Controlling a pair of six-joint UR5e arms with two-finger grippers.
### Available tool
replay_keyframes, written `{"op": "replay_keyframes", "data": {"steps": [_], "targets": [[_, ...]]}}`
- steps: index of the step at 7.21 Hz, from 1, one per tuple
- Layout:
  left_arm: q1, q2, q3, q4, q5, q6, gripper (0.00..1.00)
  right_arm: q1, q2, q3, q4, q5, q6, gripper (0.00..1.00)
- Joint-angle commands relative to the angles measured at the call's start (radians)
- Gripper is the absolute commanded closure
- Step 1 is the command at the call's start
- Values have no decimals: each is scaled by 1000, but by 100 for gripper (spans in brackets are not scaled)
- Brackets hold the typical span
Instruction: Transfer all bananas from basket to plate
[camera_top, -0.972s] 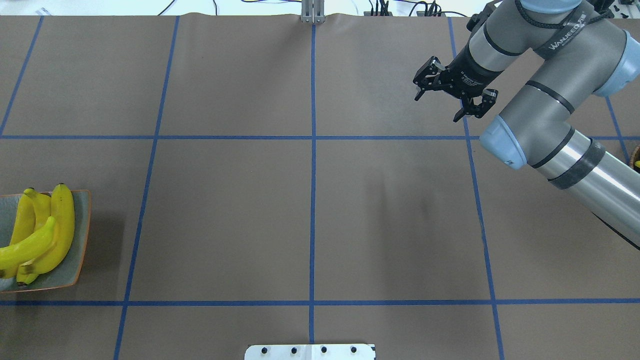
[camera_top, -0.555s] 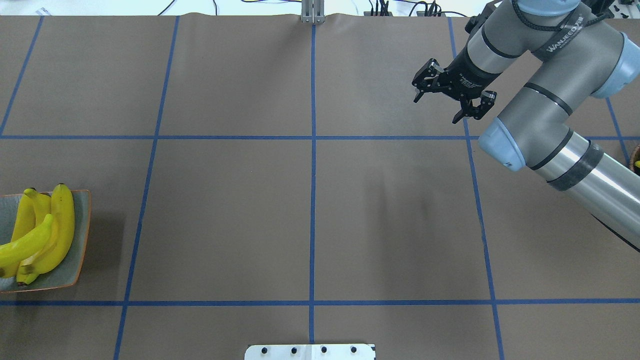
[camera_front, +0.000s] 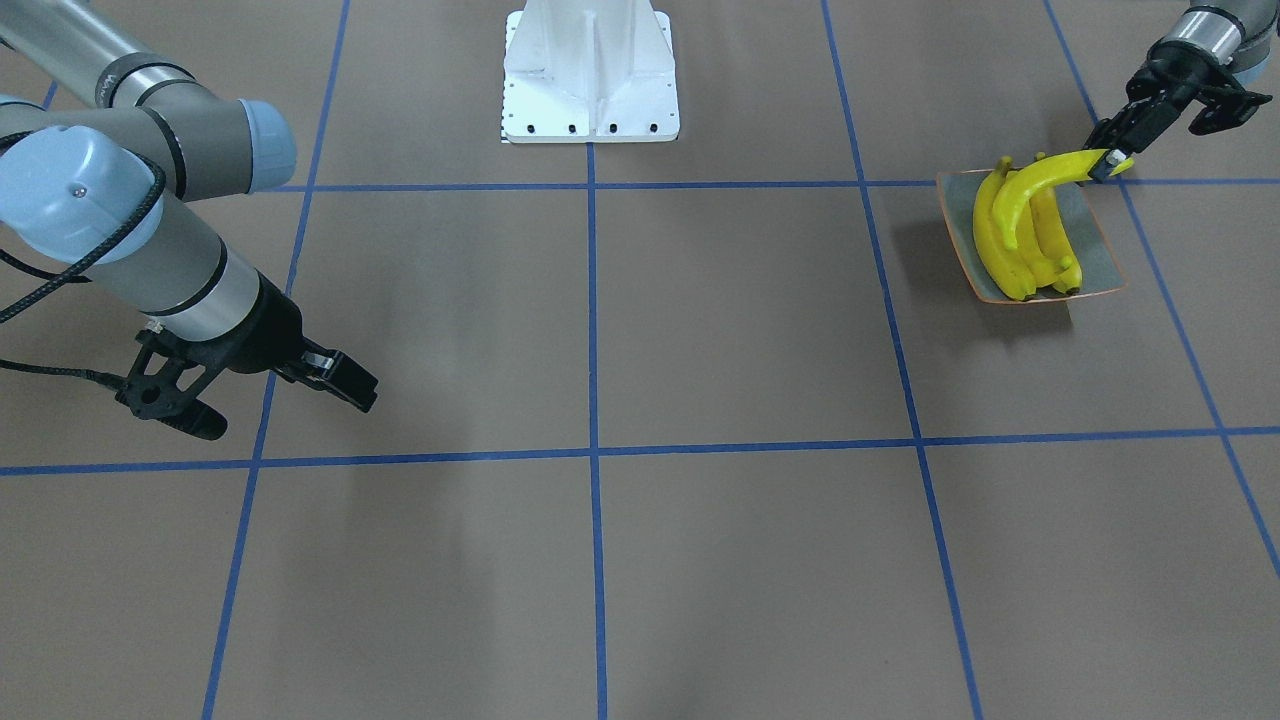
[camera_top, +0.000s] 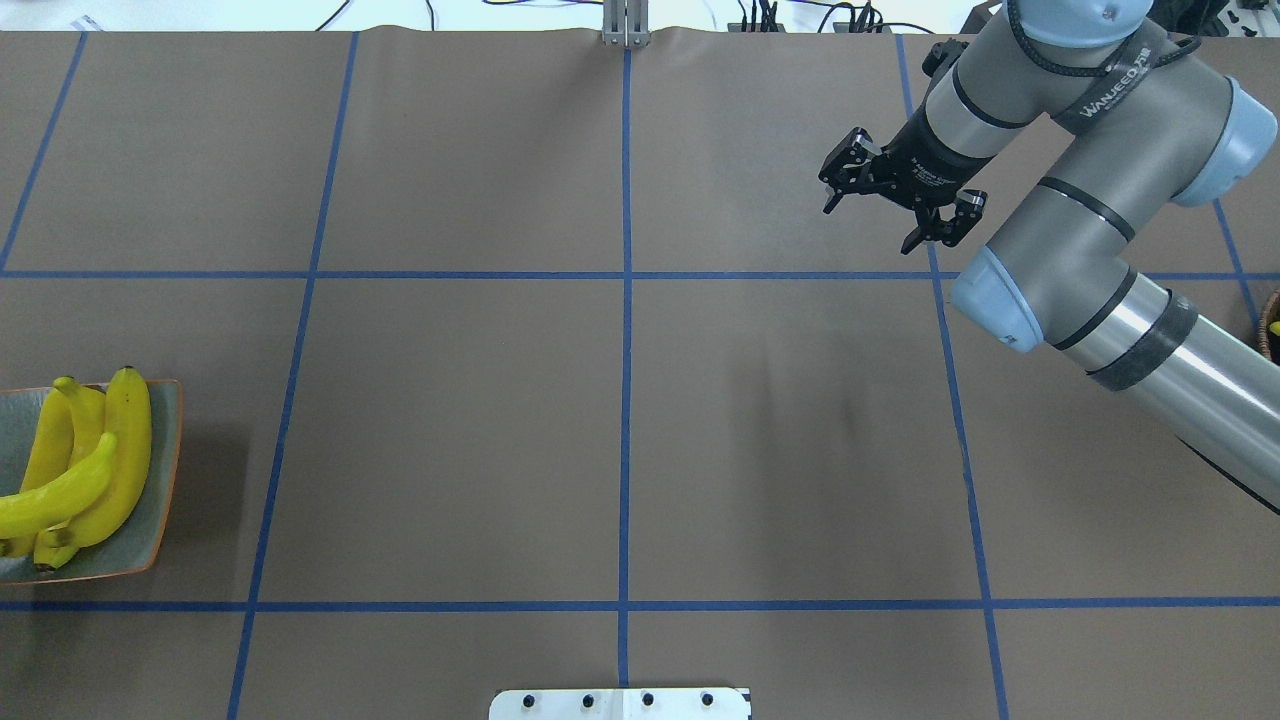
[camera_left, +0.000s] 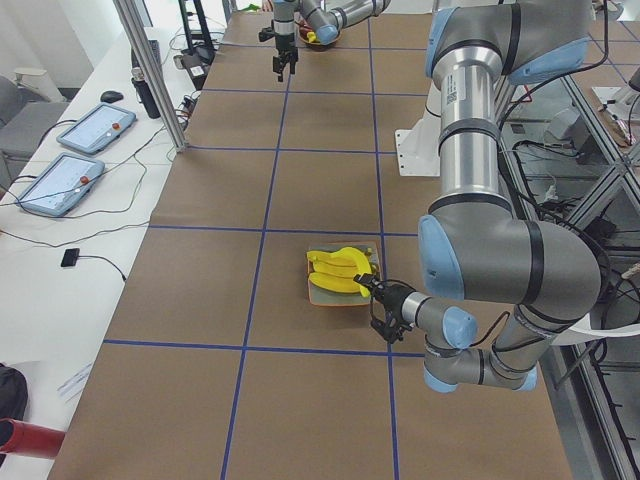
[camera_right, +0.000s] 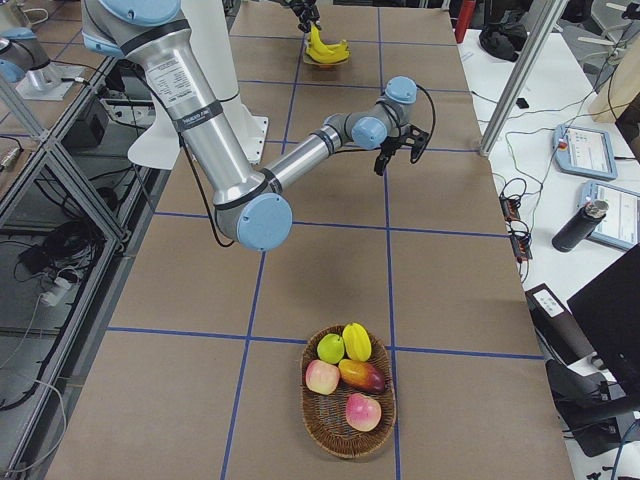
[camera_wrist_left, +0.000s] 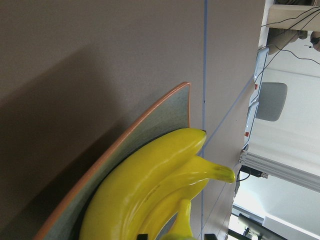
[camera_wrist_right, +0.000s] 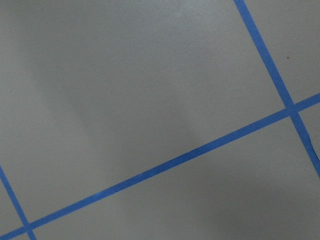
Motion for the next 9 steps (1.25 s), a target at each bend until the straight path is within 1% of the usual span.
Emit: {"op": "replay_keyframes", "data": {"steps": [1, 5, 6, 7, 9], "targets": [[0, 0, -6, 25, 0, 11, 2, -1, 0, 0, 0, -1, 1, 0], [-5, 2, -11, 25, 0, 10, 1, -1, -2, 0, 0, -1, 1, 0], [-9, 2, -26, 25, -2, 10, 1, -1, -6, 0, 0, -1, 0, 0], [-15, 24, -75, 23, -2, 10, 1, -1, -8, 0, 0, -1, 0, 0], [-14, 147, -240, 23, -5, 8, 1, -4, -11, 0, 2, -1, -2, 0]]}}
